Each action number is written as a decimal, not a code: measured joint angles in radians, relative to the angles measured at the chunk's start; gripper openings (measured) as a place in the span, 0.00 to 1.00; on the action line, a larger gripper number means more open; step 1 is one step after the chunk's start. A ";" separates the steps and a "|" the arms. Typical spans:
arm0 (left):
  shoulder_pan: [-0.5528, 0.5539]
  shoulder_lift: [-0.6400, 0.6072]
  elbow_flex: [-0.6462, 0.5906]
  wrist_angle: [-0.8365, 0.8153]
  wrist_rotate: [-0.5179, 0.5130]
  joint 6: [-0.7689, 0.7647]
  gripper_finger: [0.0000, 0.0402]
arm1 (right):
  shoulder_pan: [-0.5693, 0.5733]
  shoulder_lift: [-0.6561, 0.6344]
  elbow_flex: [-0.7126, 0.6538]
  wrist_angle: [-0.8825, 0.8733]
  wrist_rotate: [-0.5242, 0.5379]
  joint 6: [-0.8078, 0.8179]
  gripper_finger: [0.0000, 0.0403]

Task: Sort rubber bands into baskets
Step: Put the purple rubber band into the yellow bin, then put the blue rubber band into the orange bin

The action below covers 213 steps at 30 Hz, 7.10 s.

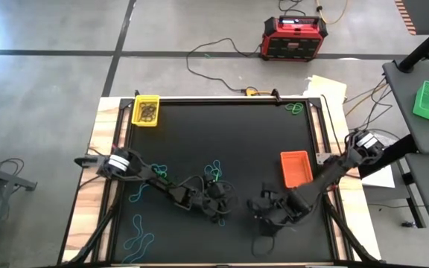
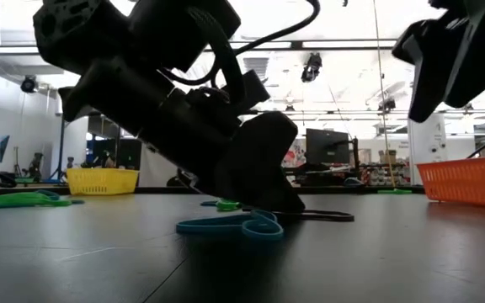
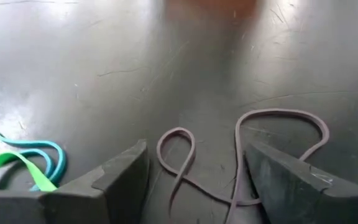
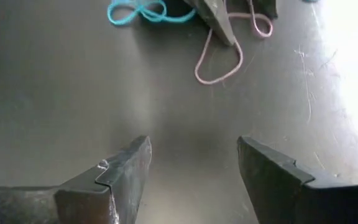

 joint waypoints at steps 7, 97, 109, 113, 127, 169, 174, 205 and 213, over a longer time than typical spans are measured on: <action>0.000 0.019 0.000 -0.018 0.013 -0.057 0.31 | 0.020 0.004 0.000 0.025 0.017 0.008 0.57; 1.328 -0.442 0.081 -1.238 0.134 0.308 0.31 | -0.161 0.002 0.211 -0.059 -0.011 -0.481 0.62; 1.064 -0.788 0.135 -1.379 0.318 0.297 0.39 | -0.230 0.001 0.172 0.112 -0.045 -0.662 0.59; 0.838 -0.901 0.089 -1.364 0.323 0.255 0.38 | -0.250 0.001 0.076 0.302 -0.121 -0.702 0.58; 0.003 -0.938 -0.370 -0.397 0.209 0.130 0.38 | -0.243 0.124 -0.285 1.093 -0.327 -0.517 0.58; -0.204 -0.445 -0.478 0.220 -0.314 0.108 0.38 | -0.245 0.102 0.002 0.318 -0.011 -0.586 0.02; -0.199 -0.445 -0.478 0.222 -0.326 0.108 0.38 | -0.244 -0.019 0.005 0.190 0.028 -0.541 0.02; -0.189 -0.445 -0.478 0.224 -0.340 0.114 0.38 | -0.250 -0.438 -0.179 -0.601 0.063 0.046 0.02; -0.189 -0.445 -0.473 0.225 -0.340 0.111 0.38 | -0.250 -0.514 -0.350 -0.556 -0.050 0.164 0.02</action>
